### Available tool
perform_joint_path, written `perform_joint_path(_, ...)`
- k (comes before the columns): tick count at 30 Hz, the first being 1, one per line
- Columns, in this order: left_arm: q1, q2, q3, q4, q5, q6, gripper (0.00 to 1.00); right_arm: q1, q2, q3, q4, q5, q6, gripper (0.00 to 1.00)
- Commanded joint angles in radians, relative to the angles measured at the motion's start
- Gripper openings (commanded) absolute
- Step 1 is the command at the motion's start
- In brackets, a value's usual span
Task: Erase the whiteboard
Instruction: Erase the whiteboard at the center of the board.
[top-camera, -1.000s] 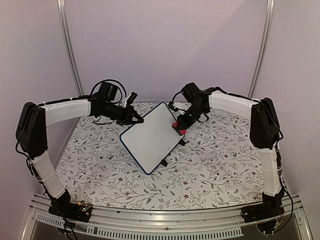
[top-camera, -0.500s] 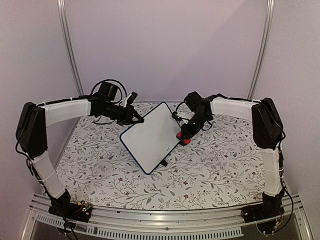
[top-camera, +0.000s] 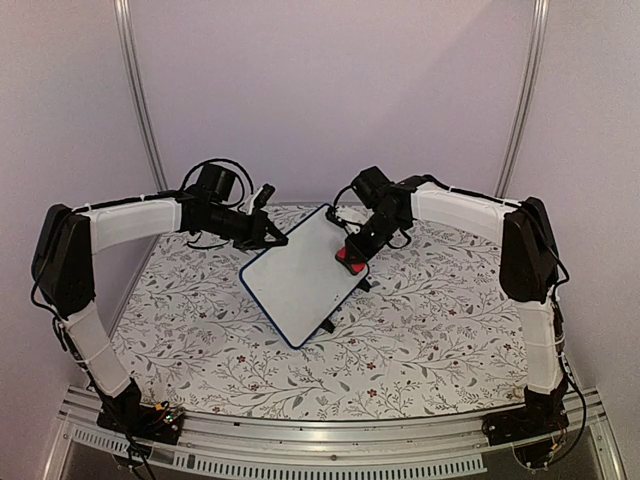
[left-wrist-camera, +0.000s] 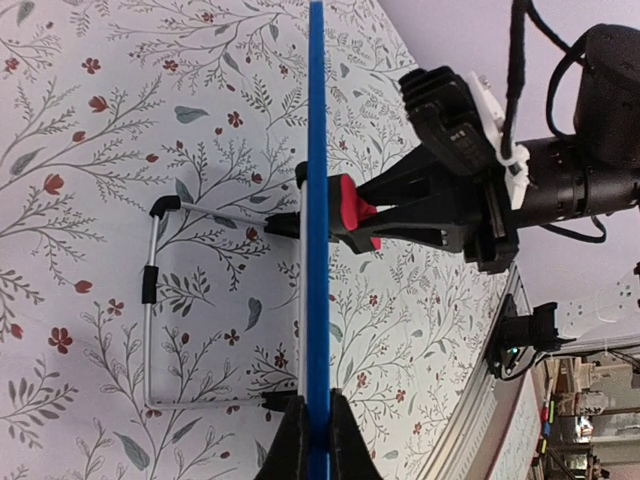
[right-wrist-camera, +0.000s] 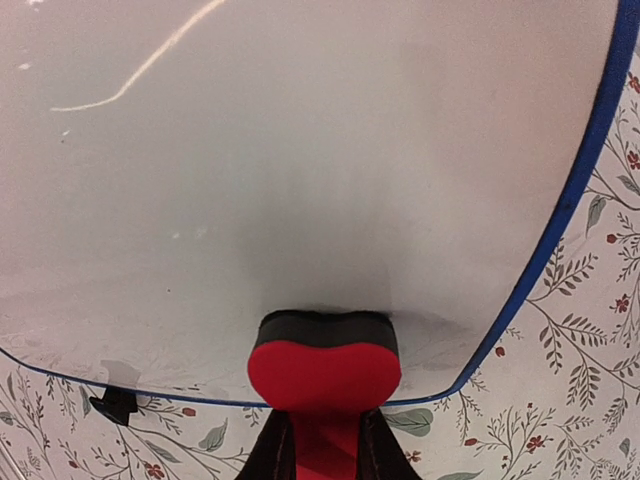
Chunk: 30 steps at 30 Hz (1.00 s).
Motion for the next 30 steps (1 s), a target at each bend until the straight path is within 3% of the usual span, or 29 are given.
perform_joint_path(1, -0.011, -0.030, 0.002, 0.022, 0.039, 0.020, 0.00, 0.006, 0.017, 0.005, 0.030, 0.022, 0.005, 0.02)
perform_joint_path(15, -0.012, -0.032, 0.001, 0.021, 0.038, 0.020, 0.00, -0.016, -0.003, -0.180, 0.042, 0.030, -0.007, 0.02)
perform_joint_path(30, -0.011, -0.023, 0.002, 0.022, 0.042, 0.021, 0.00, -0.019, -0.002, -0.045, 0.076, 0.056, -0.002, 0.02)
